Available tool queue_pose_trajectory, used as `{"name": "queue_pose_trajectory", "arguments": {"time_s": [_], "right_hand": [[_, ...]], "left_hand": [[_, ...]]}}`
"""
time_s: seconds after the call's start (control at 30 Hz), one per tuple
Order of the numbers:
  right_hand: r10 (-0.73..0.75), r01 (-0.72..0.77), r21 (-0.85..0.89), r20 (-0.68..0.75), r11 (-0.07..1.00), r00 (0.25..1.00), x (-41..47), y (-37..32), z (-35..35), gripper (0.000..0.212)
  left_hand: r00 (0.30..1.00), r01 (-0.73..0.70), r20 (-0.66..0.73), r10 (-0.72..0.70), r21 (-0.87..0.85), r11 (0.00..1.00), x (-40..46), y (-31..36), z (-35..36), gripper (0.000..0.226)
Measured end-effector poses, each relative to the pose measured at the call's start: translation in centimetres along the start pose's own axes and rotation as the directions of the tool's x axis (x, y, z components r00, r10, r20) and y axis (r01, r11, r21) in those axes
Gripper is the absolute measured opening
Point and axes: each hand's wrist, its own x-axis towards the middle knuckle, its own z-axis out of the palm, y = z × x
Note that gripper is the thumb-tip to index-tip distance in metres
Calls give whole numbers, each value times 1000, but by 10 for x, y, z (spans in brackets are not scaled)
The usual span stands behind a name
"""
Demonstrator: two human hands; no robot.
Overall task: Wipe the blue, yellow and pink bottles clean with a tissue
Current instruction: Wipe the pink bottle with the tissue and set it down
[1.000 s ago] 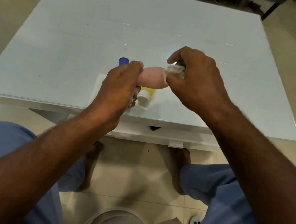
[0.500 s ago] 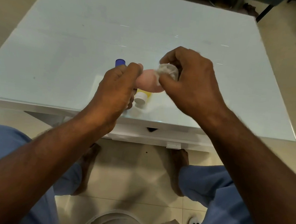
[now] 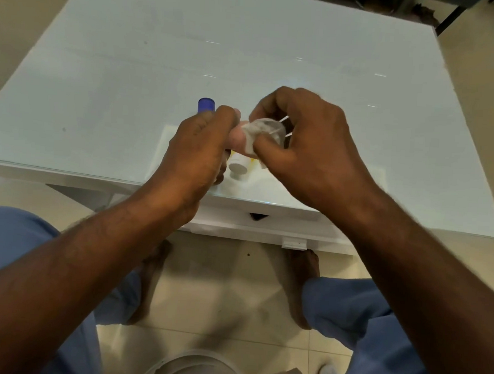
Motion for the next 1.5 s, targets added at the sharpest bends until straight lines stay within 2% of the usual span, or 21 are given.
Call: {"name": "queue_pose_trajectory", "arguments": {"time_s": [0.1, 0.2, 0.3, 0.57, 0.67, 0.73, 0.8, 0.9, 1.03, 1.1, 1.2, 1.27, 1.5], "right_hand": [[26, -23, 58, -36, 998, 999, 4, 1, -5, 15], [136, -136, 6, -120, 991, 983, 14, 16, -16, 15], [182, -185, -6, -154, 983, 971, 15, 25, -20, 17], [145, -142, 34, -188, 989, 971, 14, 21, -17, 31], [122, -115, 51, -175, 992, 977, 14, 18, -11, 28], [119, -101, 104, -188, 989, 975, 15, 19, -9, 25], [130, -86, 217, -200, 972, 971, 15, 22, -9, 25], [174, -76, 409, -206, 909, 963, 14, 25, -9, 26], [225, -93, 500, -209, 861, 952, 15, 25, -4, 22], [234, -107, 484, -210, 869, 949, 14, 20, -1, 22], [167, -82, 359, -211, 930, 963, 10, 13, 3, 27], [140, -59, 354, -208, 933, 968, 8, 11, 1, 27], [99, -52, 356, -114, 933, 989, -1, 4, 7, 21]], "left_hand": [[998, 45, 35, -44, -29, 999, 1, 2, -2, 31], [997, 67, 51, -65, -38, 997, 1, 2, -2, 33], [994, 90, 67, -86, -58, 994, 1, 2, 0, 33], [974, 210, 88, -207, -33, 977, 4, 5, -2, 41], [980, 185, 78, -186, 19, 983, 4, 3, -2, 50], [981, 165, 98, -167, 30, 986, 5, 3, -3, 64], [971, 207, 125, -205, 3, 978, 5, 3, -4, 73], [955, 242, 185, -232, -31, 970, 3, 4, -4, 65], [923, 285, 292, -252, -77, 956, 2, 8, -2, 63], [907, 301, 333, -256, -93, 949, 1, 8, -1, 62], [903, 317, 337, -266, -108, 942, 1, 6, 1, 61], [902, 327, 337, -271, -121, 937, 1, 5, 1, 60], [953, 232, 225, -205, -99, 968, 3, 1, -4, 59]]}}
